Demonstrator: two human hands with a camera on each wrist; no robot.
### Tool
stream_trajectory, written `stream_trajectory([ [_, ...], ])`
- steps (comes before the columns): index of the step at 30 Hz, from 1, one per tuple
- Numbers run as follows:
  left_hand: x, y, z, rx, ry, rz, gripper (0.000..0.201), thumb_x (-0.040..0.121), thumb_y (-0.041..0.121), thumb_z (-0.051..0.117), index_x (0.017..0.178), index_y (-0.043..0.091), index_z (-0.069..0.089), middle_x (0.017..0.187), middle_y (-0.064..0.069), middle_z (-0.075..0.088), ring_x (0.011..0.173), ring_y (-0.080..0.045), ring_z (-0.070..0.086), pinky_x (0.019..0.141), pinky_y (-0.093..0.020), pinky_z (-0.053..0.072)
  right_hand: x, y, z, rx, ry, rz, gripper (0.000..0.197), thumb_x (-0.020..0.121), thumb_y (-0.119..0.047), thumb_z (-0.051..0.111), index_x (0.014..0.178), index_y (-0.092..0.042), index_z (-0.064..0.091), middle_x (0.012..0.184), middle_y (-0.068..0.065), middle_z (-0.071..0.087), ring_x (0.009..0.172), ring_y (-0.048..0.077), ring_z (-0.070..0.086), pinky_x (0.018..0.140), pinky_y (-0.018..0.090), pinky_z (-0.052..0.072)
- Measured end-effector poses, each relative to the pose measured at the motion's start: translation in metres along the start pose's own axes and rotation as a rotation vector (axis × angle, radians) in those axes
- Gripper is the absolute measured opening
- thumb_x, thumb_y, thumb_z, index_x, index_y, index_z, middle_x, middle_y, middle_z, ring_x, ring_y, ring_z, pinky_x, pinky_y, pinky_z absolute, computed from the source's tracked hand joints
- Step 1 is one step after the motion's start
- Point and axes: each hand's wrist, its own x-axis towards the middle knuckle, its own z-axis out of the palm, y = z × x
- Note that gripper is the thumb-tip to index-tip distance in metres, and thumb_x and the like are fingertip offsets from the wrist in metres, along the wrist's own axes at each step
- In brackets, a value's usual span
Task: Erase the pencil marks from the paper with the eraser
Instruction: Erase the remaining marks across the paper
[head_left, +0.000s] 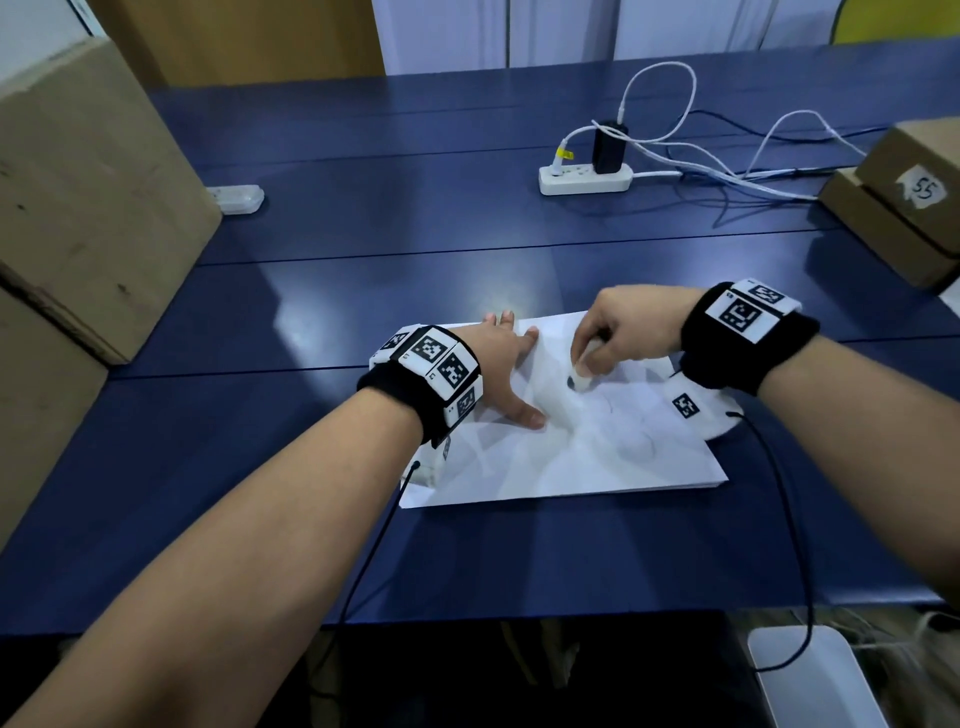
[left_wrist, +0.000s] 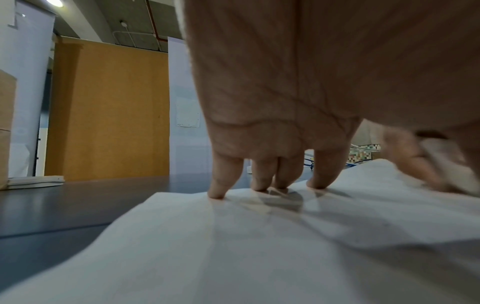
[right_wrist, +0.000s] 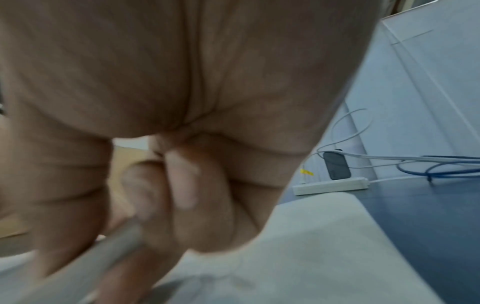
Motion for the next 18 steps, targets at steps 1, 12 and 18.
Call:
stream_trajectory([
  [1, -0.001, 0.0, 0.0, -0.001, -0.001, -0.001, 0.125, 0.071, 0.071, 0.069, 0.157, 0.016, -0.003, 0.163, -0.018, -0.006, 0.151, -0.032, -0.001, 0.121, -0.042, 0.014, 0.006, 0.003, -0.001, -0.026, 0.109, 0.029, 0.011, 0.081, -0.03, 0.071, 0.09, -0.027, 0.077, 0.075, -0.005, 0.073, 0.071, 0.009, 0.062, 0.072, 0.027, 0.049],
  [12, -0.001, 0.0, -0.002, -0.008, -0.014, -0.009, 0.126, 0.071, 0.072, 0.068, 0.157, 0.016, -0.005, 0.163, -0.018, -0.007, 0.151, -0.031, -0.002, 0.121, -0.042, 0.014, -0.008, -0.007, 0.002, 0.049, -0.098, 0.007, 0.008, 0.078, -0.03, 0.075, 0.085, -0.027, 0.077, 0.068, -0.005, 0.071, 0.056, 0.005, 0.055, 0.062, 0.023, 0.046],
  [18, -0.002, -0.001, -0.002, -0.017, -0.011, -0.013, 0.125, 0.069, 0.071, 0.07, 0.157, 0.02, -0.002, 0.163, -0.014, -0.007, 0.151, -0.029, -0.001, 0.121, -0.045, 0.014, 0.013, 0.01, -0.009, -0.039, 0.303, 0.113, 0.017, 0.084, -0.031, 0.068, 0.096, -0.021, 0.076, 0.09, 0.001, 0.075, 0.088, 0.018, 0.061, 0.08, 0.027, 0.047],
])
